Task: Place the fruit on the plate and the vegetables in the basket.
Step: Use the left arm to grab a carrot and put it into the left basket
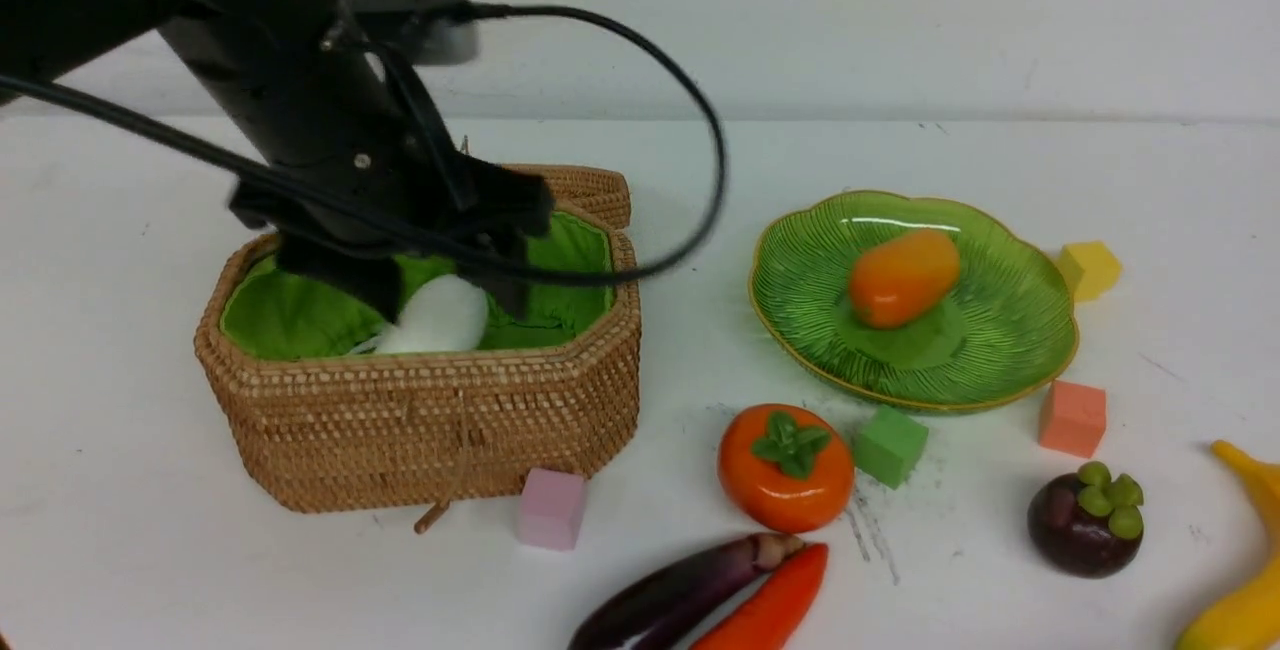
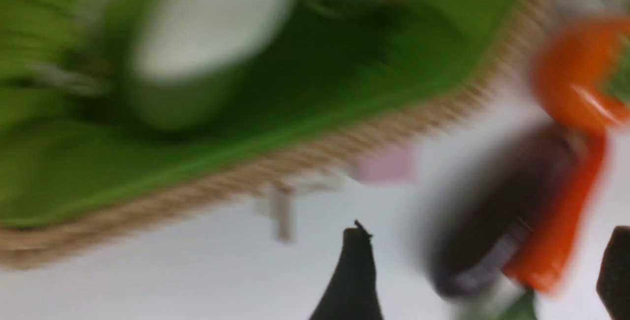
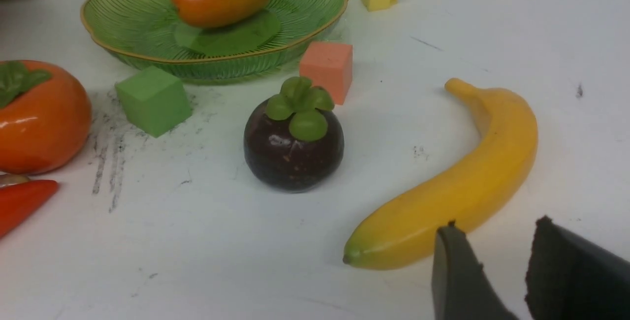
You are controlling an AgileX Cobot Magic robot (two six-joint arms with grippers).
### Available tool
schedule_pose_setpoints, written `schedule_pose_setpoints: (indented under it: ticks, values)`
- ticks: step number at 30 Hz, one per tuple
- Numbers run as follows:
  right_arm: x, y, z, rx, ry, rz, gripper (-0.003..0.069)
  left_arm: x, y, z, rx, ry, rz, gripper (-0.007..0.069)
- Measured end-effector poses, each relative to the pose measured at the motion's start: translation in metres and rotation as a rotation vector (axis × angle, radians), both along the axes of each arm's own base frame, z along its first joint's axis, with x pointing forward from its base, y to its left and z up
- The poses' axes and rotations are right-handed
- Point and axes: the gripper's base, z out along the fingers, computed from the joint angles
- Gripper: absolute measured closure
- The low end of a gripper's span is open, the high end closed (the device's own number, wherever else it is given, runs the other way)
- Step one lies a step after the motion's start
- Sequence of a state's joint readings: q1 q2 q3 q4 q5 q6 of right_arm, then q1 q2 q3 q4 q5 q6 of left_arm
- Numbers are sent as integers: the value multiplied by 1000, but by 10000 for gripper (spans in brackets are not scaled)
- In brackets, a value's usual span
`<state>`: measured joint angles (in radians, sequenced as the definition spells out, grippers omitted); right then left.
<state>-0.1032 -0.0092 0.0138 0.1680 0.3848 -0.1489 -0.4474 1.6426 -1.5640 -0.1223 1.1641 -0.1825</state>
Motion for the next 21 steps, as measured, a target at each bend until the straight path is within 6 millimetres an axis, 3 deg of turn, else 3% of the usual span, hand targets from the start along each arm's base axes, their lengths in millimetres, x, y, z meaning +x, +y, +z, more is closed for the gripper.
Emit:
schedule_pose_setpoints:
  ticks: [1, 4, 5, 9, 15, 21]
  values:
    - [0, 0, 0, 0, 0, 0, 417, -13, -18, -2, -17, 28, -98, 41]
    - [0, 0, 0, 0, 0, 0, 417, -31, -42, -8, -17, 52, -209, 50]
    - [0, 0, 0, 0, 0, 0, 417, -47, -61, -15, -7, 61, -284, 51]
    - [0, 0, 0, 0, 0, 0, 417, -77, -97, -41, 45, 60, -419, 51]
    - [0, 0, 0, 0, 0, 0, 417, -80, -140, -91, 79, 41, -471, 51]
    - [0, 0, 0, 0, 0, 0, 417, -67, -153, -139, 138, 96, -440, 51]
